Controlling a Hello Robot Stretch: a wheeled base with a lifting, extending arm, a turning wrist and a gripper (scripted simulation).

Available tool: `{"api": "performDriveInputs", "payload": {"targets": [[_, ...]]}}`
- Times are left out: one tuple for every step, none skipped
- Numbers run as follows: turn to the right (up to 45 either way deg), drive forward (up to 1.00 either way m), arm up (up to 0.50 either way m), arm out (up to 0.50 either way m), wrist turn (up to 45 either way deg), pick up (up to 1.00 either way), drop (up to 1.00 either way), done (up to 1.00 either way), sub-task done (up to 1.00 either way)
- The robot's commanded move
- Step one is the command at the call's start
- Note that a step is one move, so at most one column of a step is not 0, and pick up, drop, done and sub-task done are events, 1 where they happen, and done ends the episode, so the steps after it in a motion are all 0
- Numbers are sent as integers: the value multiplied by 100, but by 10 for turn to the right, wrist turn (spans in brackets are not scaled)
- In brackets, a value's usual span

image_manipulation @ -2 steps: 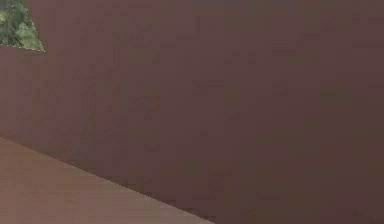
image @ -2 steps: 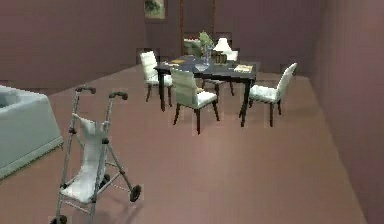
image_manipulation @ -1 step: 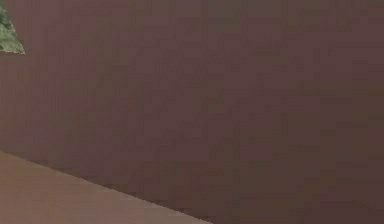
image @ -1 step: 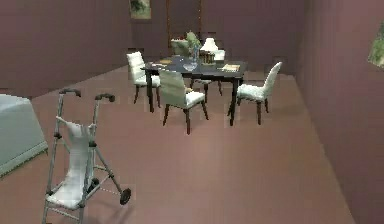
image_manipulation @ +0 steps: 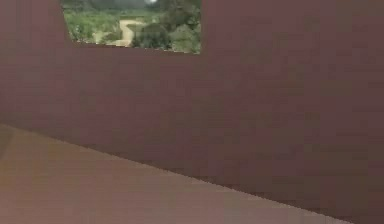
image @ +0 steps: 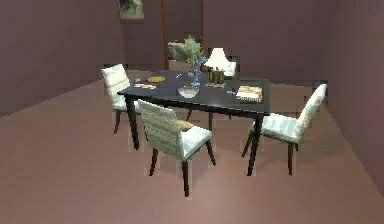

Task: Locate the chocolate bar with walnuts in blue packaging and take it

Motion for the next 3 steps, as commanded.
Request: {"api": "performDriveInputs", "payload": {"targets": [[0, 25, 0, 0, 0, 0, 0, 0, 0], [-120, 0, 0, 0, 0, 0, 0, 0, 0], [0, 65, 0, 0, 0, 0, 0, 0, 0]]}}
